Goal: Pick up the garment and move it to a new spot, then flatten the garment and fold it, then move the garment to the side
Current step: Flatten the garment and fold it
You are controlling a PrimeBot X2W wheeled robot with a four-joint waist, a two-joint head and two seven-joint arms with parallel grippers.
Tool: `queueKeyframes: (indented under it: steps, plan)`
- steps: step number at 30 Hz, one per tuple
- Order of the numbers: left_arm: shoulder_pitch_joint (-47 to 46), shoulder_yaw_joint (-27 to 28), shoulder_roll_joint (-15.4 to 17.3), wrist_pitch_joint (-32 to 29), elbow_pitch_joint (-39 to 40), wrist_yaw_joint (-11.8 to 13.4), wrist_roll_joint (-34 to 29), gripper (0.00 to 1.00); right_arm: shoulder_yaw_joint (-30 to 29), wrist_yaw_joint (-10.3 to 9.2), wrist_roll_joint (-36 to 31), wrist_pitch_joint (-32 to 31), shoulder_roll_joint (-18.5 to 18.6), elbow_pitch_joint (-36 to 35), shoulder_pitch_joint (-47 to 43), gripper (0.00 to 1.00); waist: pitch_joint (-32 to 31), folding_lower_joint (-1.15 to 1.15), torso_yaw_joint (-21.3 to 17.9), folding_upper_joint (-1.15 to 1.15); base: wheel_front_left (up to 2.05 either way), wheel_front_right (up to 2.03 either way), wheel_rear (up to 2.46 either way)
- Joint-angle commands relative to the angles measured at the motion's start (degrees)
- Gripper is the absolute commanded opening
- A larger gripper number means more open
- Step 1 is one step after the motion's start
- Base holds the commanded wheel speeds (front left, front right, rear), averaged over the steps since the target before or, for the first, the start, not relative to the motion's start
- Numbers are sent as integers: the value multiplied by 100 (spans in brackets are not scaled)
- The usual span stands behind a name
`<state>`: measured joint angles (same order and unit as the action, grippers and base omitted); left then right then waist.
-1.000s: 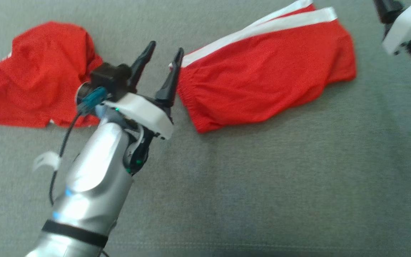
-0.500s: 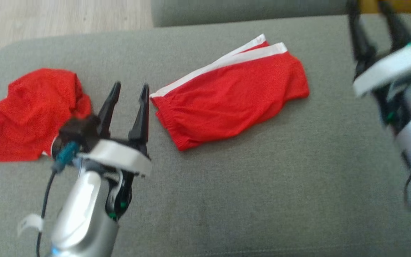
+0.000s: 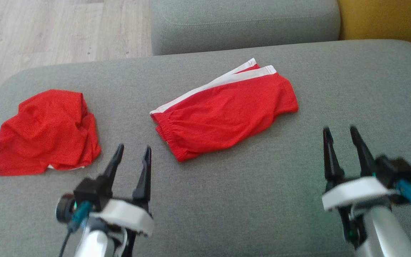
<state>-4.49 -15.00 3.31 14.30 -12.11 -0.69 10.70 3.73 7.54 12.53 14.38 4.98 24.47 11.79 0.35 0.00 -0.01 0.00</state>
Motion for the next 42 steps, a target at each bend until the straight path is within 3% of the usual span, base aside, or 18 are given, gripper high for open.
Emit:
queueKeyframes:
  steps: [1,7,16,24,27,35,42]
  plan:
    - [-51,213,-5,70,225,39,-57,100,4,-5,-73,62,-73,-294,-7,100,-17,0,11,0,0,0,0]
    - [299,270,-37,70,390,134,-75,100,-163,-5,-282,62,-202,-601,-578,100,-34,0,14,0,0,0,0]
    - [169,94,-42,70,414,116,-30,100,-241,-5,-78,-55,-209,-707,-538,100,131,0,219,0,0,0,0]
    - [-101,-126,-43,70,392,134,103,100,-402,-5,1916,-1030,-210,-270,203,100,599,0,660,0,0,0,0]
    - [-166,-195,-43,70,371,128,130,100,-505,-5,2277,-1320,-210,-35,473,100,713,0,804,0,0,0,0]
    - [-359,-416,-43,70,281,168,350,100,-1301,-5,4057,-2249,-210,1696,1792,100,1037,0,1358,0,0,0,0]
    - [-500,-444,-43,70,311,194,390,100,-1930,-5,3853,-2397,-168,3117,2790,100,1258,0,1718,0,0,0,0]
